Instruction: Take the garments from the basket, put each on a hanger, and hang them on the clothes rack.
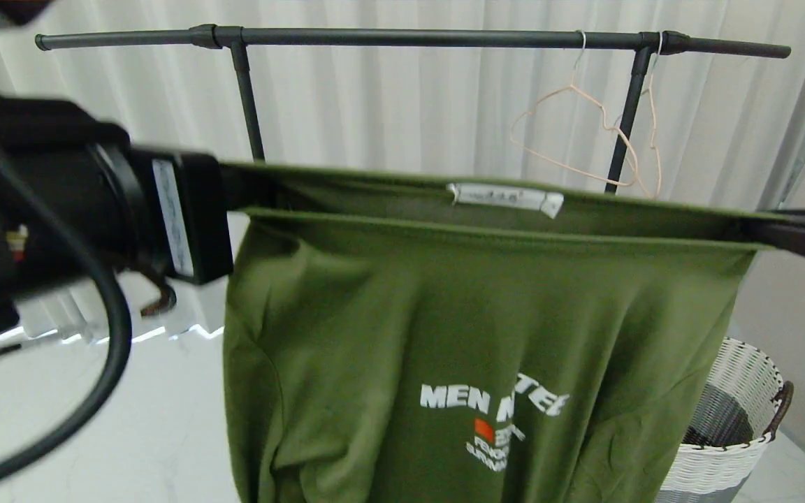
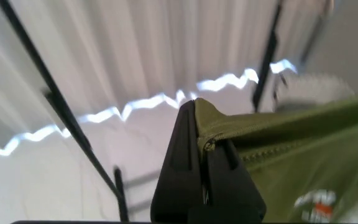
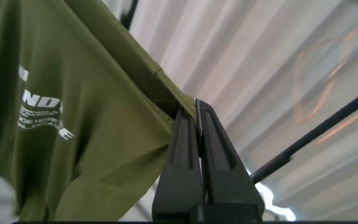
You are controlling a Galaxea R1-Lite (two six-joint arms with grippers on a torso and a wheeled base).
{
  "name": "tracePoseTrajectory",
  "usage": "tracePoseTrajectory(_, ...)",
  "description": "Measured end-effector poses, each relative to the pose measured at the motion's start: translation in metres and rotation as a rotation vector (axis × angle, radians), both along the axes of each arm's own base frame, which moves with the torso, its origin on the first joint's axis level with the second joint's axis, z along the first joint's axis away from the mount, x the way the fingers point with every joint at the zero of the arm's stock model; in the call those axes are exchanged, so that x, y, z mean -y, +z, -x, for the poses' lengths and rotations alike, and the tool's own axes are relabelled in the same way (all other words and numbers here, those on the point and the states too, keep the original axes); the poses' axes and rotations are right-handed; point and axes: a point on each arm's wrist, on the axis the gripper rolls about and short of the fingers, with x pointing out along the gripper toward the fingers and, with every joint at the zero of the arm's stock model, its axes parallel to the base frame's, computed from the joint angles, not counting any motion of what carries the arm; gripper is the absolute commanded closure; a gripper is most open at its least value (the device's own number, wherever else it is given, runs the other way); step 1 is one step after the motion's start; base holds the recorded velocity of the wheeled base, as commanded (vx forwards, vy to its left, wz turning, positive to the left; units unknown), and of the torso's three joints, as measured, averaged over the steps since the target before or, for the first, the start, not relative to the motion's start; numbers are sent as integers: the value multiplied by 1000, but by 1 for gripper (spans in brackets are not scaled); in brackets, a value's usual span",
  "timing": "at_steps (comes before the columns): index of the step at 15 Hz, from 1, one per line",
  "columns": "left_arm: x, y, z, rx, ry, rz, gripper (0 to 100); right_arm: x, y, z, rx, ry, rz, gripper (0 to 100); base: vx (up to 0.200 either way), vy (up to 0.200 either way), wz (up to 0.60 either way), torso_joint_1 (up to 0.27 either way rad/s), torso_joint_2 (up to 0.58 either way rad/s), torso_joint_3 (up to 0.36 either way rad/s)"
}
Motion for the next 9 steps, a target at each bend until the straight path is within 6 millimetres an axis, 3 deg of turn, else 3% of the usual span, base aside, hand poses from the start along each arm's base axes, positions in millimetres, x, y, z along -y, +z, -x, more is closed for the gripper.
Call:
tracePoseTrajectory(3,3,45,-20,122,68,12,100,-7,42,-11,92,-45,-65,100,0,0,0,0,0,0)
tracePoseTrajectory(6,9,45,-31,119,88,-16,100,-15,61,-22,124,-65,-87,100,0,0,0,0,0,0)
tracePoseTrajectory(9,13,42,-34,109,81,-29,100,-16,57,-24,75,-93,-44,100,0,0,0,0,0,0)
